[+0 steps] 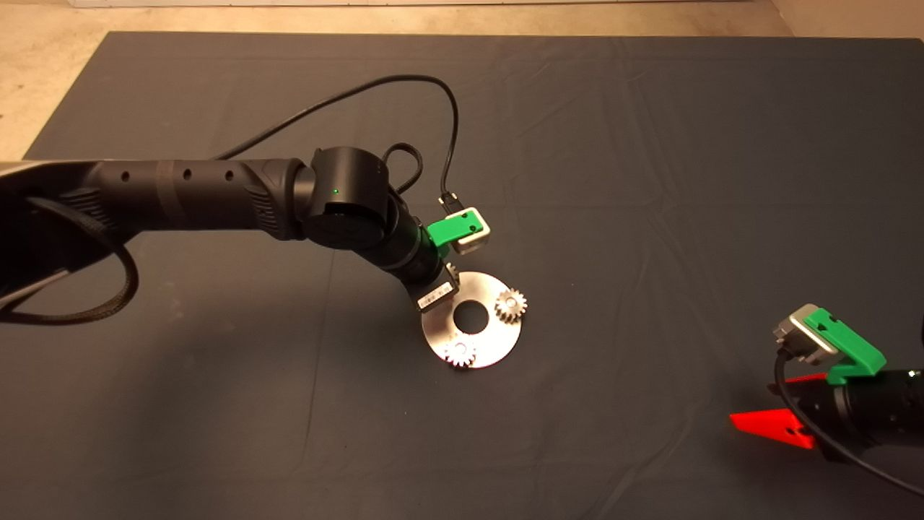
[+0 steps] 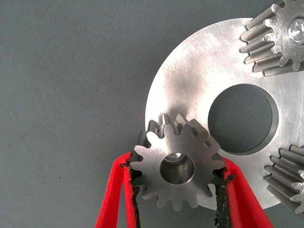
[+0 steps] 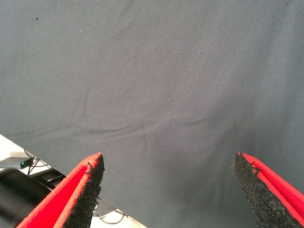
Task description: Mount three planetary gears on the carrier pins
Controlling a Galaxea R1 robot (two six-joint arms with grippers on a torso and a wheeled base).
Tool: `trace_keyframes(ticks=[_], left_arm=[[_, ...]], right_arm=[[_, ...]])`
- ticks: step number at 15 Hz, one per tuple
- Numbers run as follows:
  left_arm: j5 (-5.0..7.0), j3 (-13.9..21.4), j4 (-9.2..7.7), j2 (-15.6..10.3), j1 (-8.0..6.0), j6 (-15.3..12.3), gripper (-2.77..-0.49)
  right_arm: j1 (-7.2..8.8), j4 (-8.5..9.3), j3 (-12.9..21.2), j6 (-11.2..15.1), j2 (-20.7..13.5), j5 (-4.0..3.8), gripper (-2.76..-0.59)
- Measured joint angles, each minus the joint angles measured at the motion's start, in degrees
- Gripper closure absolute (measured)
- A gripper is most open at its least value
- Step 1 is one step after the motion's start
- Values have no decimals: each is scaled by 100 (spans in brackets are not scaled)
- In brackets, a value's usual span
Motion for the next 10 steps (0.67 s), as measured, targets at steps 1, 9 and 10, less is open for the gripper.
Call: trace_keyframes(ticks=[1, 9, 10], left_arm=[[0, 0, -11, 0, 0, 0, -63], [146, -63, -67, 98, -46, 2, -63], [144, -63, -69, 95, -46, 4, -63]], right_arm=[[0, 0, 0, 0, 1, 0, -202], [0, 0, 0, 0, 2, 0, -202], [0, 0, 0, 0, 1, 0, -202]])
